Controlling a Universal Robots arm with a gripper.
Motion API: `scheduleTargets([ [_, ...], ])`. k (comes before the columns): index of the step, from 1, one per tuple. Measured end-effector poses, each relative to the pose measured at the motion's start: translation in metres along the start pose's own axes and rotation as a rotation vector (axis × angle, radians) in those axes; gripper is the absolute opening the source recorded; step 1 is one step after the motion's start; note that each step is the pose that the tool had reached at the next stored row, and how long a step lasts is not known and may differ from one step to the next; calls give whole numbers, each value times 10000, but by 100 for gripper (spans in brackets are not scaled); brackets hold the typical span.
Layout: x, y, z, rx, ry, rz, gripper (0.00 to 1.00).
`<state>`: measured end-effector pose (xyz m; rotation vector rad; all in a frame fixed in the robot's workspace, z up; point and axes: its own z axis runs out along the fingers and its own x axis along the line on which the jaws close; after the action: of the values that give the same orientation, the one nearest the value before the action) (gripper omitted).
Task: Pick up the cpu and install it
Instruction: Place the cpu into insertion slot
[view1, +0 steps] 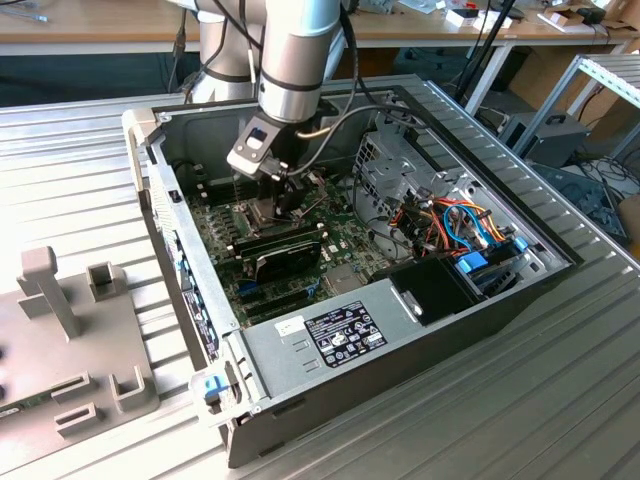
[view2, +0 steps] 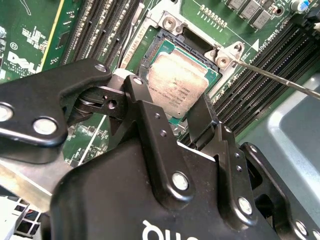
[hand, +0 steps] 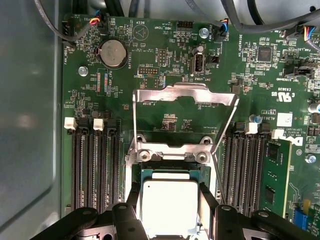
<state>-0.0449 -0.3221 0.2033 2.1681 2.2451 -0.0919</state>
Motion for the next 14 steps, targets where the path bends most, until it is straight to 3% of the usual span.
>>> scheduleTargets([
  [14,-8,0,31,2,-4,0,55],
])
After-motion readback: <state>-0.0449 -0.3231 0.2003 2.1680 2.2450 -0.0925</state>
